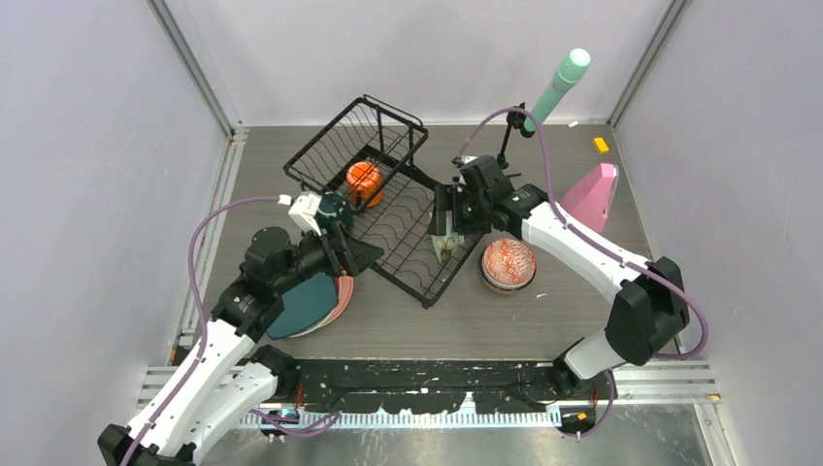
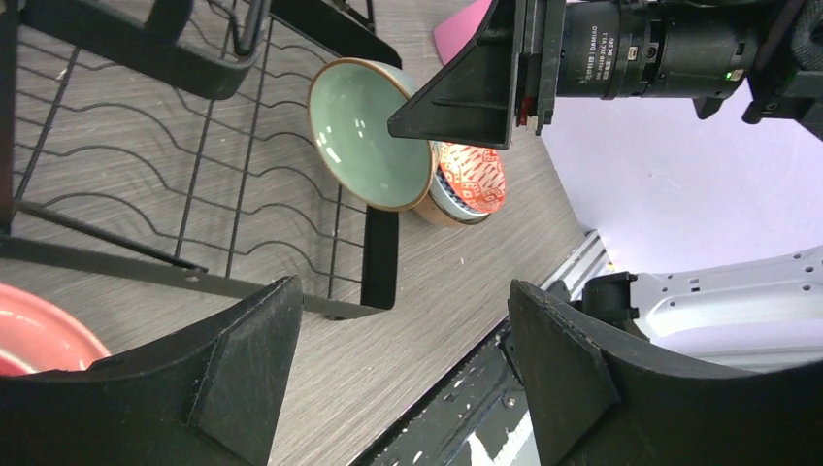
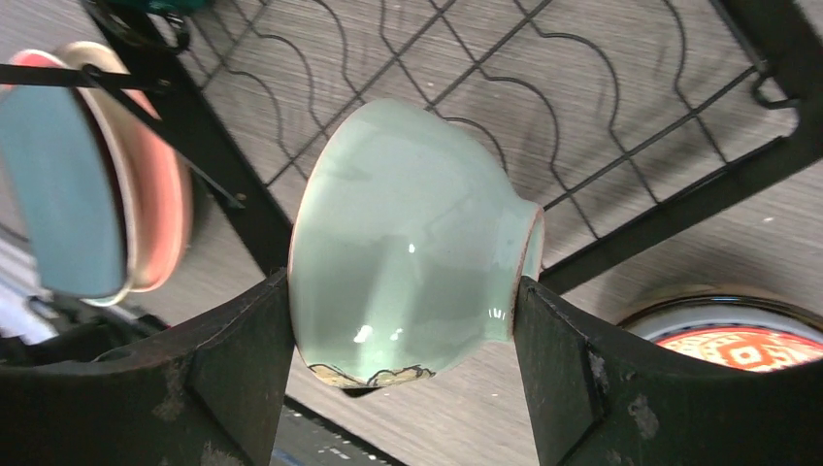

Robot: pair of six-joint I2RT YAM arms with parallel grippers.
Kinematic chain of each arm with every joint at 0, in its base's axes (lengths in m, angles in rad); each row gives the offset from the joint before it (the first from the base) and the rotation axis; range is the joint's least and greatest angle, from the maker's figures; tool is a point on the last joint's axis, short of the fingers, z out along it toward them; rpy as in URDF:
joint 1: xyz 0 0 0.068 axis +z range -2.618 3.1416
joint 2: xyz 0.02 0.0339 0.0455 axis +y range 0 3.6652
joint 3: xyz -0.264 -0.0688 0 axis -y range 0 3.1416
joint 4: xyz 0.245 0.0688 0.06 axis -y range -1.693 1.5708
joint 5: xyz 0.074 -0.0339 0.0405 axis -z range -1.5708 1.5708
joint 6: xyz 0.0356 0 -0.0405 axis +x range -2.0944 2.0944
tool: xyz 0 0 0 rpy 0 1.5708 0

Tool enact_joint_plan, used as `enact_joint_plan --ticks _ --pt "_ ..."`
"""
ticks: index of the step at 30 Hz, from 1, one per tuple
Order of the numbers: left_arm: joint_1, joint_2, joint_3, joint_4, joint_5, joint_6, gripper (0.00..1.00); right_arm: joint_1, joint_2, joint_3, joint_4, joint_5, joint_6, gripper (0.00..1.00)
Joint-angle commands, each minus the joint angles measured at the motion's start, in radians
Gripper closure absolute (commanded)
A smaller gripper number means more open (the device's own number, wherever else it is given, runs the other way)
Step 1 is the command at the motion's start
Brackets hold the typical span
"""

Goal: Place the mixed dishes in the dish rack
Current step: Turn the bowl upside down on the dish rack.

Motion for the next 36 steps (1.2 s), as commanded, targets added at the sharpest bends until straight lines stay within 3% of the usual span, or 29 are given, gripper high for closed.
enact_joint_plan --ticks 1,13,20,26,36 --pt "0.000 -0.042 -0.003 -0.048 -0.066 0.031 0.19 0.040 0.022 0.115 -0.040 0.176 -0.113 0.54" --pt "0.000 -0.148 -0.012 -0.165 -0.234 0.029 0.11 0.149 0.200 0.274 -0.185 0.516 -0.240 0.54" --pt "0.000 -0.238 -0.014 -0.251 -0.339 0.026 0.03 0.181 0.273 0.325 -0.198 0.634 -0.256 0.54" --pt "0.000 -0.263 -0.006 -0.318 -0.423 0.026 0.00 0.198 0.327 0.348 -0.181 0.667 -0.251 0.53" --pt "0.000 -0.255 -0.019 -0.315 -0.435 0.002 0.00 0.218 0.434 0.376 -0.196 0.713 -0.183 0.47"
